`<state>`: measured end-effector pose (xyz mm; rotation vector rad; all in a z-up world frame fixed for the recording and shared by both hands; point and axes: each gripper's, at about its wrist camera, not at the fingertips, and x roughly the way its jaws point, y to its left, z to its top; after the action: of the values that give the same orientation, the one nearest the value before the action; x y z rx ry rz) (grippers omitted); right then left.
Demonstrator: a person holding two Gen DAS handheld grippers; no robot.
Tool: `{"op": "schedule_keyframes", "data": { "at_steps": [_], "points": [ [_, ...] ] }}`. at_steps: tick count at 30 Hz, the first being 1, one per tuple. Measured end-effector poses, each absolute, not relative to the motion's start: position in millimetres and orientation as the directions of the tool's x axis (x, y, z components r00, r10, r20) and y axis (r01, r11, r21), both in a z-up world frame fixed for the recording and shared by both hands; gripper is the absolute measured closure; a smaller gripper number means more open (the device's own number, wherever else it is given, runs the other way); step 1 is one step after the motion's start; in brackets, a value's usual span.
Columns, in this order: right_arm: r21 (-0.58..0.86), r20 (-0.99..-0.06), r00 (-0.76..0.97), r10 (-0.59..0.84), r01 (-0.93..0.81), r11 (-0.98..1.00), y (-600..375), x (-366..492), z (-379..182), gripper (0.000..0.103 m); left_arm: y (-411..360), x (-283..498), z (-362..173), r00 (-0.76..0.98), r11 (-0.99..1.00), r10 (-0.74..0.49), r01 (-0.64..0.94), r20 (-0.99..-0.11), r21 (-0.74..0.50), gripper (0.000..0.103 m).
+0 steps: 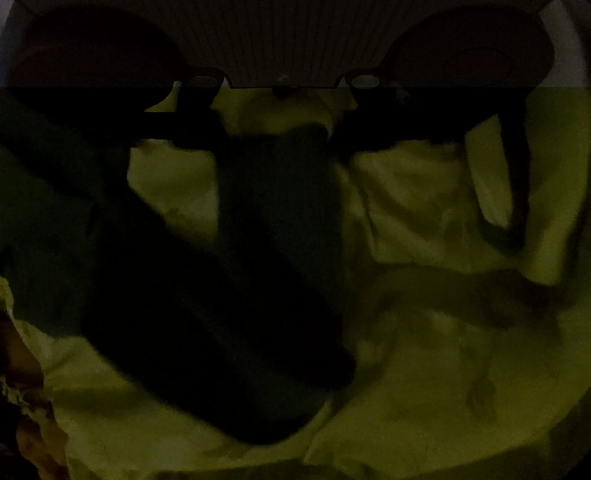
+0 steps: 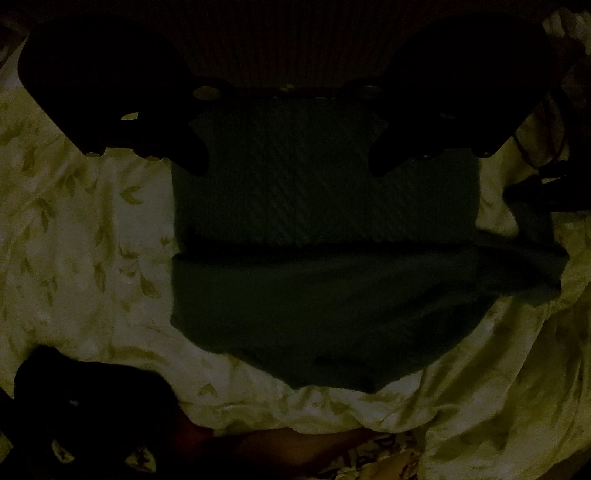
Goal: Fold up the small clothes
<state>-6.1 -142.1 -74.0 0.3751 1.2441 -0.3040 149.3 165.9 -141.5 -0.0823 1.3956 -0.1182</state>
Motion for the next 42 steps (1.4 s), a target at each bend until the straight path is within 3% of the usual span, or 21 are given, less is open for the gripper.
{"op": "schedule_keyframes", "data": {
  "at_steps": [1, 6, 7, 8, 13, 16, 19, 22, 27, 31, 33, 35, 39, 42],
  "points": [
    [0.109, -0.955, 0.295, -0.022, 0.422, 0.900, -142, -7, -74, 0.008, 168, 149, -136, 0.183, 0.989, -0.145, 0.027, -0.972, -0.143, 0.021],
    [0.119, -0.955, 0.295, -0.015, 0.430, 0.895, -144, -7, -75, 0.008, 195, 145, -88, 0.312, 0.965, -0.215, -0.080, -0.925, -0.251, 0.023],
    [0.119, -0.955, 0.296, -0.015, 0.429, 0.895, -144, -6, -75, 0.008, 205, 143, -78, 0.343, 0.953, -0.229, -0.115, -0.911, -0.282, 0.026],
    [0.119, -0.955, 0.296, -0.015, 0.429, 0.896, -144, -6, -75, 0.008, 213, 143, -68, 0.374, 0.944, -0.231, -0.137, -0.898, -0.300, 0.037],
    [0.126, -0.953, 0.302, -0.012, 0.435, 0.891, -145, -8, -75, 0.008, 234, 153, -32, 0.477, 0.919, -0.229, -0.182, -0.849, -0.350, 0.037],
    [0.133, -0.953, 0.303, -0.006, 0.436, 0.890, -145, -7, -74, 0.008, 232, 161, -32, 0.425, 0.907, -0.293, -0.160, -0.857, -0.390, 0.027],
    [0.130, -0.953, 0.304, -0.008, 0.431, 0.893, -144, -8, -74, 0.008, 221, 158, -36, 0.419, 0.929, -0.265, -0.129, -0.869, -0.346, 0.029],
    [0.126, -0.955, 0.297, -0.010, 0.435, 0.892, -144, -9, -74, 0.008, 222, 155, -33, 0.444, 0.913, -0.281, -0.151, -0.851, -0.380, 0.036],
    [0.130, -0.955, 0.296, -0.010, 0.449, 0.884, -145, -10, -74, 0.008, 249, 162, 11, 0.589, 0.912, -0.204, -0.175, -0.782, -0.370, 0.043],
    [0.135, -0.953, 0.303, -0.008, 0.448, 0.884, -145, -11, -75, 0.008, 273, 174, 46, 0.650, 0.885, -0.228, -0.171, -0.725, -0.432, 0.050],
    [0.139, -0.953, 0.303, -0.004, 0.451, 0.881, -145, -11, -76, 0.008, 264, 185, 46, 0.575, 0.886, -0.329, -0.087, -0.749, -0.456, 0.020],
    [0.149, -0.954, 0.301, 0.007, 0.451, 0.880, -145, -11, -78, 0.008, 248, 185, 32, 0.510, 0.912, -0.319, -0.064, -0.799, -0.405, 0.000],
    [0.134, -0.958, 0.285, 0.004, 0.435, 0.890, -140, -11, -80, 0.008, 219, 175, -27, 0.381, 0.951, -0.271, -0.033, -0.884, -0.306, 0.000],
    [0.120, -0.961, 0.275, -0.006, 0.441, 0.889, -141, -14, -82, 0.008, 207, 176, -85, 0.227, 0.985, -0.127, -0.084, -0.966, -0.149, 0.000]
  ]
}}
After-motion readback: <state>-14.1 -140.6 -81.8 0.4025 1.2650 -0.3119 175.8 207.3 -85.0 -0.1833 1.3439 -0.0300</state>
